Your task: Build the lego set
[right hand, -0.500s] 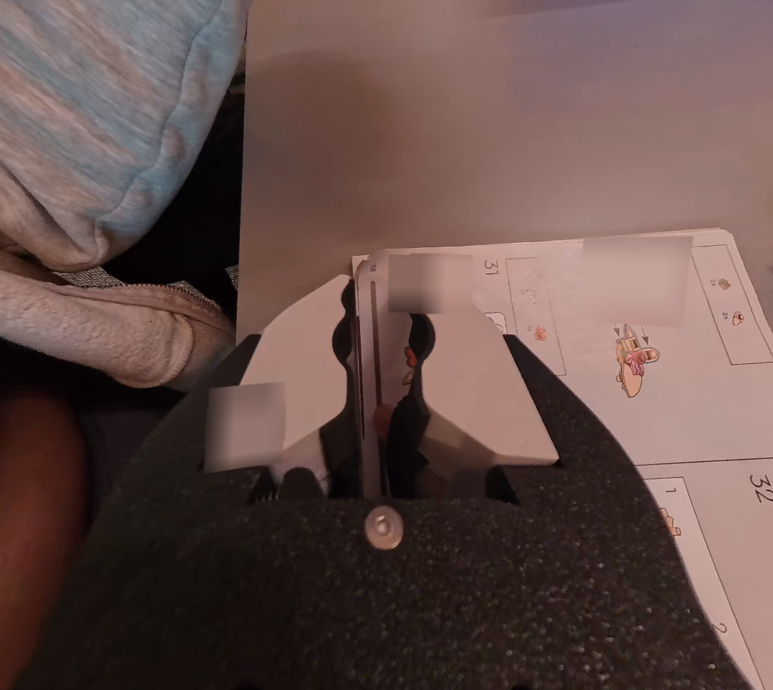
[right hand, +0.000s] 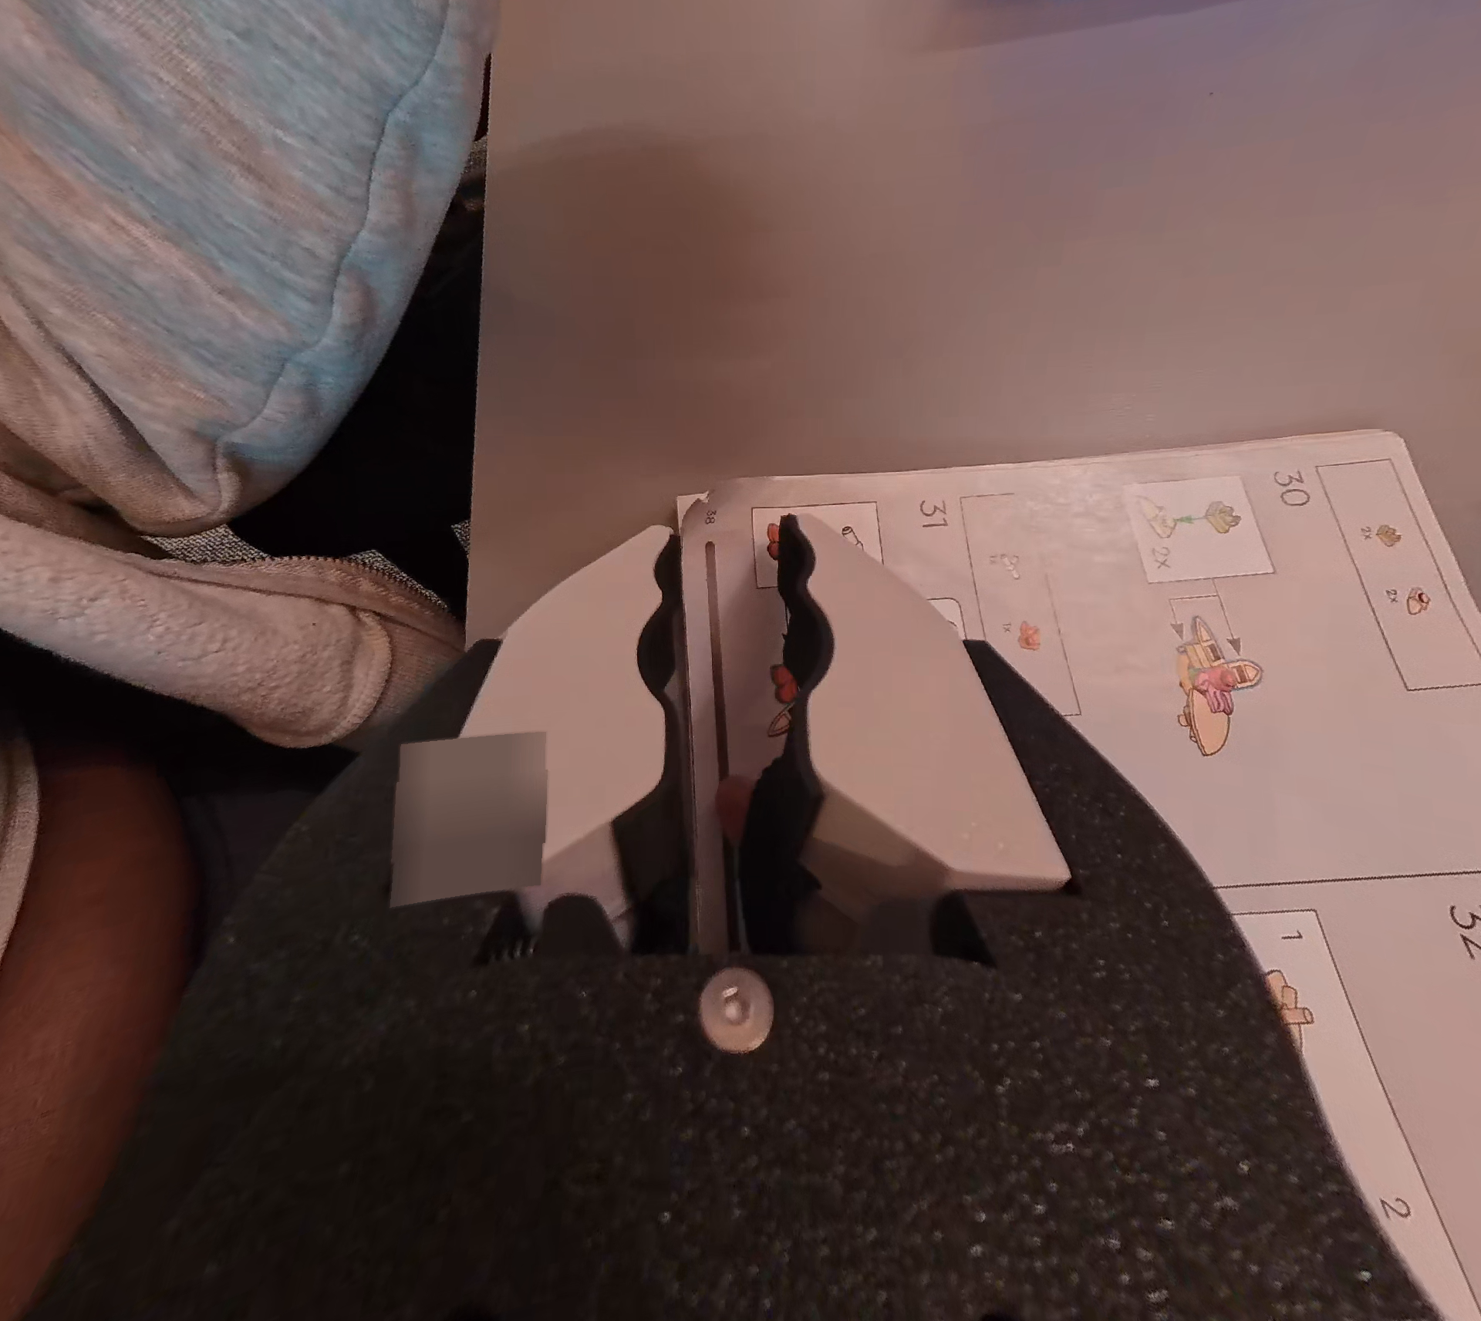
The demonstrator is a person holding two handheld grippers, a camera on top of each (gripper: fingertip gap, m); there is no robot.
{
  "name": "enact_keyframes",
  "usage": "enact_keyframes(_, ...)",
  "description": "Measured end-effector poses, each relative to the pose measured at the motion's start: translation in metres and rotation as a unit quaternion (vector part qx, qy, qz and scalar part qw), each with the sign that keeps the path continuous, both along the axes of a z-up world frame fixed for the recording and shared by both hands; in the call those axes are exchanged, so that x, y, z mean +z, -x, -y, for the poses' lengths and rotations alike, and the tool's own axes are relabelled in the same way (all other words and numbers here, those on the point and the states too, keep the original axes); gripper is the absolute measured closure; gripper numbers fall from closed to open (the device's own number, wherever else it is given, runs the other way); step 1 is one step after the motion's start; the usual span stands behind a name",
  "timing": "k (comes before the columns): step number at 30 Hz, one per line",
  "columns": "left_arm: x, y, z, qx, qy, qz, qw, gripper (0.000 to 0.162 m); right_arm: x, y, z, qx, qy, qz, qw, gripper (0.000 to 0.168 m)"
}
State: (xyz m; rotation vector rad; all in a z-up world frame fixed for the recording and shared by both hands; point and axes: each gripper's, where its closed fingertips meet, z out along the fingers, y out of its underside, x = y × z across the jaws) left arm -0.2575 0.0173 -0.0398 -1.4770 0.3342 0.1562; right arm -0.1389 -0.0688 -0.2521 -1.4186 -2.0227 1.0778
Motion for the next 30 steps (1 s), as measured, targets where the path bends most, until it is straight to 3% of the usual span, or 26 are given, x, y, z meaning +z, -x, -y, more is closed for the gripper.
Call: enact_keyframes(30, -0.0057, -0.0019, -0.0044, -0.004, 0.013, -0.005, 1.000, 0.129, 0.0042, 0.0001, -0.0016, -0.001, -0.024, -0.009, 1.000, 0.145)
